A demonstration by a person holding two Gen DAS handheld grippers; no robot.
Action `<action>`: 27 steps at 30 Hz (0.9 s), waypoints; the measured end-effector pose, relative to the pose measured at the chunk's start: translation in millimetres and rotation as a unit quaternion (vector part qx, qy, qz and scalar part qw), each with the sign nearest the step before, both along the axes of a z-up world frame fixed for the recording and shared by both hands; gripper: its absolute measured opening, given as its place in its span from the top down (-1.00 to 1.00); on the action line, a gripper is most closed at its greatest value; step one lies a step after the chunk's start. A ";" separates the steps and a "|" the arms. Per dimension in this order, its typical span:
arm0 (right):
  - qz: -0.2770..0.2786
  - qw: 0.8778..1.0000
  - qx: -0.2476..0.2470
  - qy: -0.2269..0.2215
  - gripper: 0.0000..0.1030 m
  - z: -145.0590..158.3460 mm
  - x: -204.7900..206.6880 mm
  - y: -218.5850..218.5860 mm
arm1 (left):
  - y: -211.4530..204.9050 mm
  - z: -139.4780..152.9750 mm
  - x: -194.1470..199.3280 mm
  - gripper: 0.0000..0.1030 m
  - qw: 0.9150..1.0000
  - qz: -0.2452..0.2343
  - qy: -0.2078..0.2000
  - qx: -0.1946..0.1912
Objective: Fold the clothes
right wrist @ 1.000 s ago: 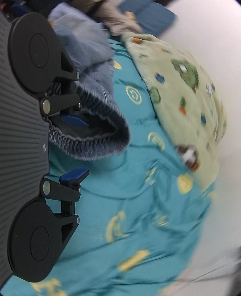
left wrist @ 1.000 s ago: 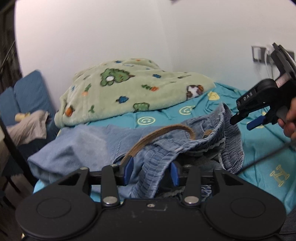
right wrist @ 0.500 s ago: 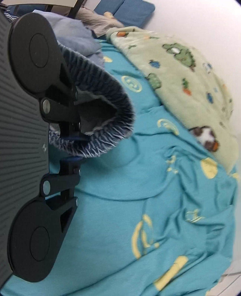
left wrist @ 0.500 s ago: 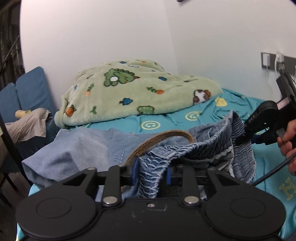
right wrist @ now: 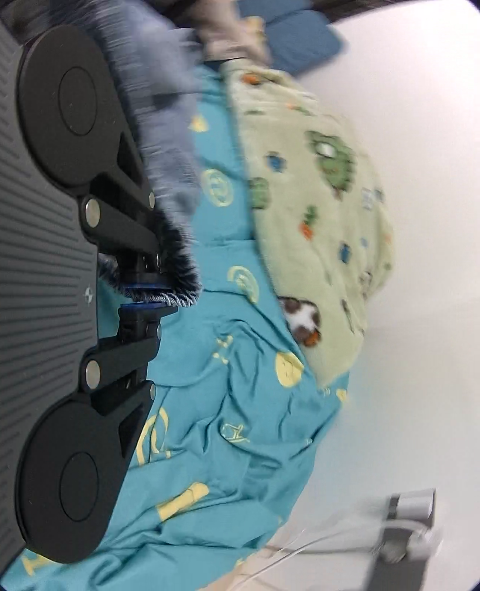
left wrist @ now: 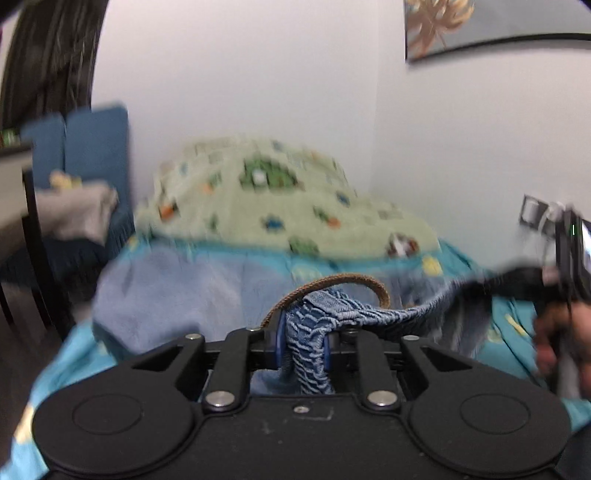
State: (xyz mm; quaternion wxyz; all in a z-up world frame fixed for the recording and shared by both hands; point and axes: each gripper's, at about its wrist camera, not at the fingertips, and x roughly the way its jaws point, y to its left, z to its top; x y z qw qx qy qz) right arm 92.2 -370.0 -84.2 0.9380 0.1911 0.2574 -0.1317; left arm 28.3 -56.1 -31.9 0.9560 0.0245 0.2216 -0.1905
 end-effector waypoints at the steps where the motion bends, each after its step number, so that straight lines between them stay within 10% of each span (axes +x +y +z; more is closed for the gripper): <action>1: 0.001 1.000 -0.005 -0.004 0.89 1.1 -0.2 1.1 | -3.8 -3.7 -3.8 0.68 1.000 -0.004 0.005 0.014; 12: 0.008 0.997 -0.058 -0.047 0.87 13.4 -2.5 13.3 | -15.2 -17.7 -4.2 0.69 0.998 -0.018 0.013 0.065; 18: -0.011 0.980 0.185 0.069 0.43 -34.6 -19.8 -9.2 | -32.6 -29.1 -13.1 0.68 0.992 -0.053 -0.002 0.118; 22: -0.066 0.980 0.186 0.013 0.21 -16.4 -42.0 -14.4 | -37.0 -33.4 -12.7 0.67 0.989 -0.061 -0.004 0.132; 27: 0.029 0.975 0.220 -0.035 -0.16 -2.2 -40.3 1.4 | -39.7 -36.5 -9.5 0.58 0.989 -0.062 -0.001 0.137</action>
